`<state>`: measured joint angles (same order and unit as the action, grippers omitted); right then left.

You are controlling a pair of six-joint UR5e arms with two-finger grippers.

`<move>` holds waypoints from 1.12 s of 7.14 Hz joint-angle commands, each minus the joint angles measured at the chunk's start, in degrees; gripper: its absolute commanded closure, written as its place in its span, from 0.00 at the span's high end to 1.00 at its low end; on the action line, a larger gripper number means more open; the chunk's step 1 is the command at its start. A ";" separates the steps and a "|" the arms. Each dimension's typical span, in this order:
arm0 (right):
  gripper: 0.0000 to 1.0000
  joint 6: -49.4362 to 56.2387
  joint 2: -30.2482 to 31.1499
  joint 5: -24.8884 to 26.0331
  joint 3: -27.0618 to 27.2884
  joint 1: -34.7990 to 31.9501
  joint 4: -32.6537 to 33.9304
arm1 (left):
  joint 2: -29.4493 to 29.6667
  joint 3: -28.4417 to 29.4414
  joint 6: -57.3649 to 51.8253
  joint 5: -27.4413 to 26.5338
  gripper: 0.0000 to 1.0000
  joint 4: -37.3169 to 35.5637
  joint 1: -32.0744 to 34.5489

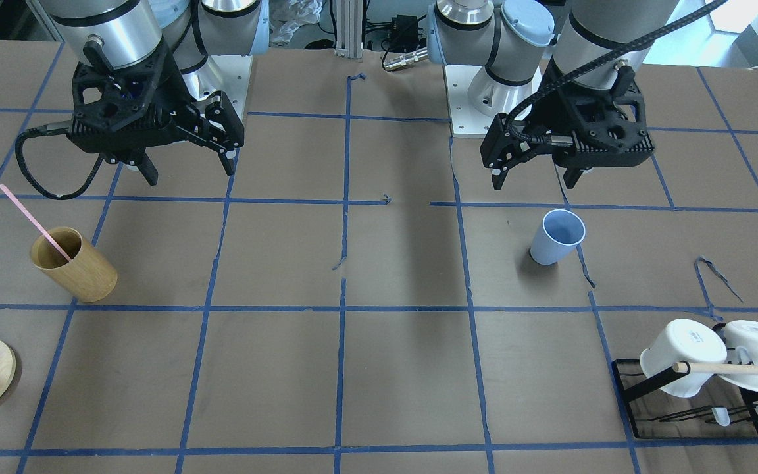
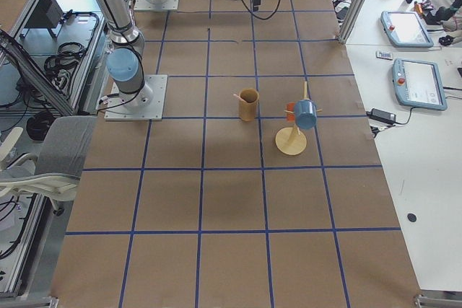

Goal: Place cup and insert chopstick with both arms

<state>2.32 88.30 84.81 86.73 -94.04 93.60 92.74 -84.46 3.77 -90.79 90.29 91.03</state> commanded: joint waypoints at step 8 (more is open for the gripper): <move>1.00 0.14 -0.06 -0.18 0.11 0.00 0.00 | 0.68 -3.49 -1.48 0.09 1.00 -1.00 -1.73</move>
<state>2.46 88.24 84.64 86.84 -94.04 93.60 92.69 -86.45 2.96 -90.70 89.48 90.13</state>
